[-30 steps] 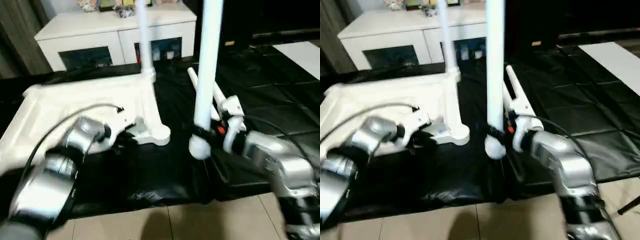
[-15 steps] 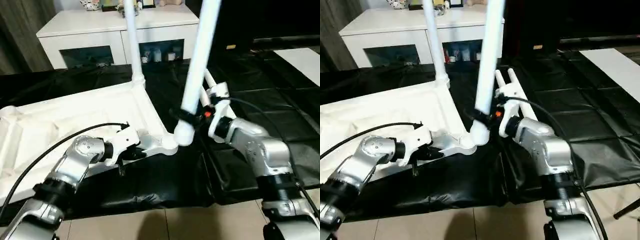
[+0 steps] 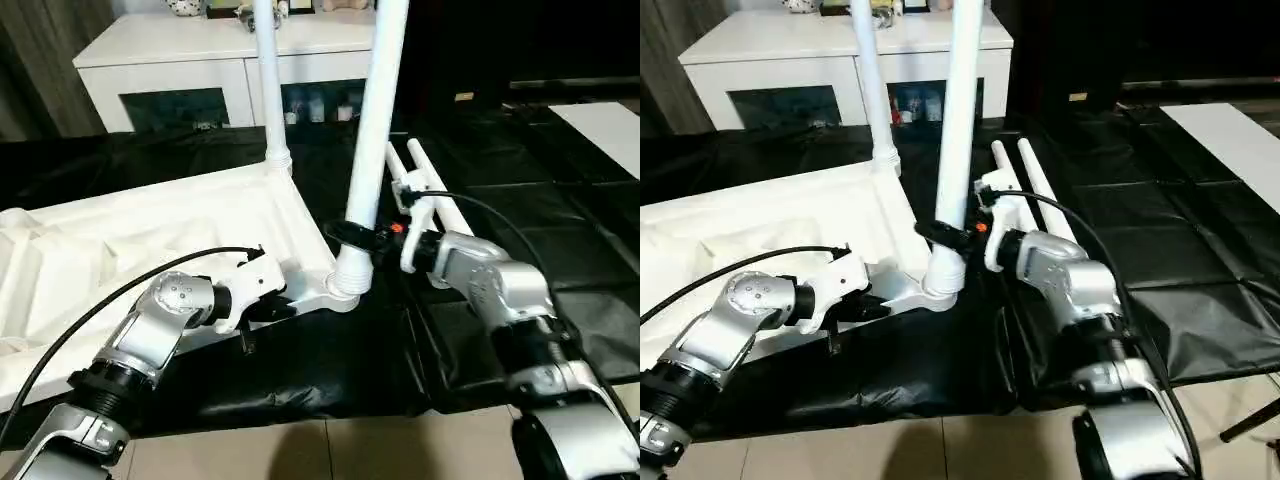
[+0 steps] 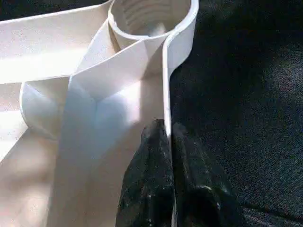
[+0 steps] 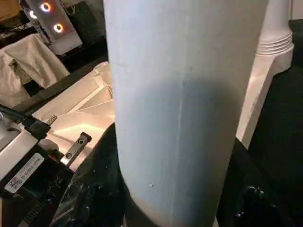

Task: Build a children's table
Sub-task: Insert table leg to table base

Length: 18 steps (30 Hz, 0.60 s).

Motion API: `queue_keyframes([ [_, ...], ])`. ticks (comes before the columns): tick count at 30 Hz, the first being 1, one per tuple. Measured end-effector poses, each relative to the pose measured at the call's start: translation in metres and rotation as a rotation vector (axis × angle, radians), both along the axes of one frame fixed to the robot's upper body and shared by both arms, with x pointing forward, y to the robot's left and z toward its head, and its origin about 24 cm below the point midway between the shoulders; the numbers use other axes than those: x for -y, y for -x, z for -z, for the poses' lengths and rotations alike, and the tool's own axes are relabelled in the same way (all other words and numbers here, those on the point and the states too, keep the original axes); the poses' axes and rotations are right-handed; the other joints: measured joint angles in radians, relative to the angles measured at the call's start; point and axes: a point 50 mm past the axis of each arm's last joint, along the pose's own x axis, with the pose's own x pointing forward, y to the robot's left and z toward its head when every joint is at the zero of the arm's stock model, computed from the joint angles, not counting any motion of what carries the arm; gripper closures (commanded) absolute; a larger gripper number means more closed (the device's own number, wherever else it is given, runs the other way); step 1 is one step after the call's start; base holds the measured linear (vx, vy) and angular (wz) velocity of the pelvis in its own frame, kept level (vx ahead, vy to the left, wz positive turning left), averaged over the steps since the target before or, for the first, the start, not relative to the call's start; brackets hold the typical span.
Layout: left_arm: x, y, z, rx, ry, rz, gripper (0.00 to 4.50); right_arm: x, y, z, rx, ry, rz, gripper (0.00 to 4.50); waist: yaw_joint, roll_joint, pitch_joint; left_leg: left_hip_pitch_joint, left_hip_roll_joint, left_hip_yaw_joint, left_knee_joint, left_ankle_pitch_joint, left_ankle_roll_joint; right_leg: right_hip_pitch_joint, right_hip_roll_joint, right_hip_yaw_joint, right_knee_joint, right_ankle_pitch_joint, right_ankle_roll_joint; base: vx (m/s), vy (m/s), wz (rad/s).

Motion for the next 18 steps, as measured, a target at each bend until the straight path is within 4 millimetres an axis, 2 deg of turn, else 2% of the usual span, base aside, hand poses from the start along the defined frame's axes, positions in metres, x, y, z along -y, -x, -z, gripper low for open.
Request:
queue_keyframes([
  [6, 0.001, 0.000, -0.001, 0.000, 0.000, 0.001, 4.50, -0.001, 0.000, 0.014, -0.036, -0.012, 0.011, 2.66, 0.002, -0.008, 0.001, 0.000, 0.000, 0.000, 0.000, 0.000, 0.000, 0.000, 0.000, 0.000, 0.000, 0.000, 0.000, 0.000, 0.000, 0.00],
  [18, -0.001, 0.002, -0.003, -0.004, -0.005, 0.008, 4.50, -0.002, -0.007, 0.025, -0.038, -0.064, 0.089, 2.66, 0.001, -0.013, 0.001, 0.000, 0.000, 0.000, -0.002, 0.000, 0.000, -0.001, 0.000, 0.000, -0.001, 0.000, 0.000, 0.000, 0.000, 0.00],
])
